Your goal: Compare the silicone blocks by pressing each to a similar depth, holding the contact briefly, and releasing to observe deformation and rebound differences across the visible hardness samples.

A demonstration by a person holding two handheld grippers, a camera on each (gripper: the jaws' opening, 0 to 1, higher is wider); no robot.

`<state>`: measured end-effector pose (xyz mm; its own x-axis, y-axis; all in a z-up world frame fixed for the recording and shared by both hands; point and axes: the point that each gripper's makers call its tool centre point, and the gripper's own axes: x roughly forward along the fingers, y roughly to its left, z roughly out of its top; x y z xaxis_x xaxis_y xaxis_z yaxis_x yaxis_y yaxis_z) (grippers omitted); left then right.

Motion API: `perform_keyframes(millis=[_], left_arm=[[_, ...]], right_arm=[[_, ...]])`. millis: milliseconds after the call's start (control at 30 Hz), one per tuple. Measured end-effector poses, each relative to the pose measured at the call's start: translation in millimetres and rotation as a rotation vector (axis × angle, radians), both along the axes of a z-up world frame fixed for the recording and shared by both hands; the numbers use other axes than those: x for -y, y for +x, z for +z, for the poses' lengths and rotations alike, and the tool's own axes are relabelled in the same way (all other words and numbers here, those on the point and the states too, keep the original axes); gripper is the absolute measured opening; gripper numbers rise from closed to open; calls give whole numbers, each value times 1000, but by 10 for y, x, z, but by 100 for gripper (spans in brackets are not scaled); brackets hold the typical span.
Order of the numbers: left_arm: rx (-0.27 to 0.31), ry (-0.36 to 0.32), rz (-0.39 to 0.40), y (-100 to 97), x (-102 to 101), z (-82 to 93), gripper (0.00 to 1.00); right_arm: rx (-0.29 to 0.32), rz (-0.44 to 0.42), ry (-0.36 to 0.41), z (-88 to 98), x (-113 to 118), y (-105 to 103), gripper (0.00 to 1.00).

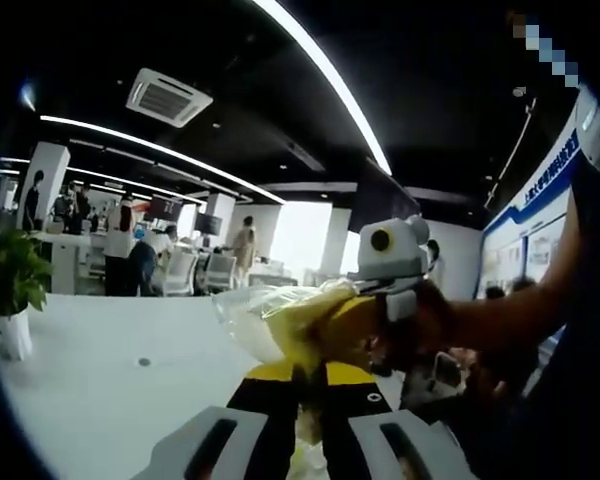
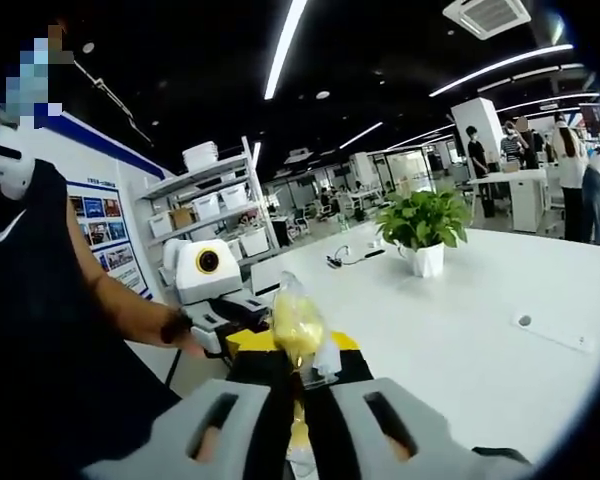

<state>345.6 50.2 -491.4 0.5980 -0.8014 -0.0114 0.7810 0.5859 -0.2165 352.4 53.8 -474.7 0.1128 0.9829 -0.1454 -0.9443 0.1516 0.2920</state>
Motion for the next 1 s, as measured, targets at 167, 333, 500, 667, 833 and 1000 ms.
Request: perform_keyframes(millis=[167,333,500,667,833,1000], left_arm=[[-1,4,1,4,-8,-5,5],[0,0,8,16,-23,8,4],[-23,-27,17,28,-81,88,1],[-36,-84,22,29,-109,219,1],[-31,-90,29,57,-128,293,1],[-25,-69,25,47,-152,285,1]], right_arm=[[-3,4,4,-8,-9,8,0],[34,5,21,18,-23,1,0],[25,3,86,95,-54,6,5],[107,-35,104,195,-67,53,23],[117,-118,92,165,-6,179,79],[108,-136,98,161,86,182,97]])
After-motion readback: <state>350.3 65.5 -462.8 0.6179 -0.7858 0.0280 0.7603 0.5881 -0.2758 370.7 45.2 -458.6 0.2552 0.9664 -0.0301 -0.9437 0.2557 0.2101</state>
